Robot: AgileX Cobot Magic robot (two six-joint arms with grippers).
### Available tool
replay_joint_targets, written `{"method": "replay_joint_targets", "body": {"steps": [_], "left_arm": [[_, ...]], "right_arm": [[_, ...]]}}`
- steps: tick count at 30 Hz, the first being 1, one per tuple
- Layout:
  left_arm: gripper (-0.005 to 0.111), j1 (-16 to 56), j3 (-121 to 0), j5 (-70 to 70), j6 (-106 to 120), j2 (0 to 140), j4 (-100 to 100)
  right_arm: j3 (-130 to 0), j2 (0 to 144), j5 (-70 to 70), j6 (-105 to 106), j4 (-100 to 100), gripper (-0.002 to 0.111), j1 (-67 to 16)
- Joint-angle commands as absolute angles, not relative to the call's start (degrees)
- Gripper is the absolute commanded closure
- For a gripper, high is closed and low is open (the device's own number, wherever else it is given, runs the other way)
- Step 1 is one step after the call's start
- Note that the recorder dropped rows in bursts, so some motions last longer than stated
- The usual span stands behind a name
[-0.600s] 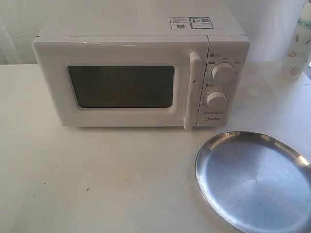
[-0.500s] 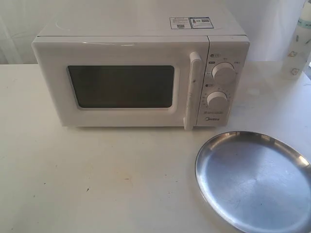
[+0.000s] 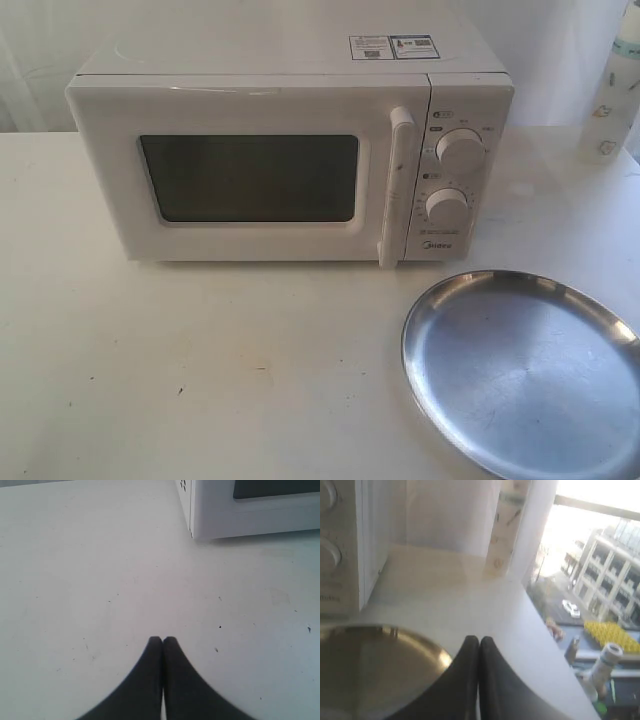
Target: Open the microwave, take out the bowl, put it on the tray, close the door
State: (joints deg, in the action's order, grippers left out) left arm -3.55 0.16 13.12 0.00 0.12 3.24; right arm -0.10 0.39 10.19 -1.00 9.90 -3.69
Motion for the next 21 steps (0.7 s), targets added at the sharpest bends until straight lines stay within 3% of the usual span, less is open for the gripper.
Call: {"method": "replay_joint_targets", "body": {"steps": [1,6,9,14,21], "left_arm": [[0.107,-3.28,0.00,13.29,0.00,0.00,3.79],[0.107,-3.28,0.00,13.29,0.00,0.00,3.79],[0.107,-3.28,0.00,13.29,0.00,0.00,3.79],[0.107,-3.28,0.00,13.29,0.00,0.00,3.79],[0.107,-3.28,0.00,13.29,0.00,0.00,3.79]], "right_arm": [[0.00,0.00,-10.45,-5.03,8.66,0.108,-3.50],[0.00,0.00,-33.83,-26.25,7.31,0.108,-3.50],[-1.20,0.00,-40.35,-33.18,7.51,0.108,-3.50],[-11.80,4.87,-40.63,-33.61,10.89,0.108,-3.50],[-29.32,27.15,-37.34,-50.36,40.99,0.108,-3.50]]}}
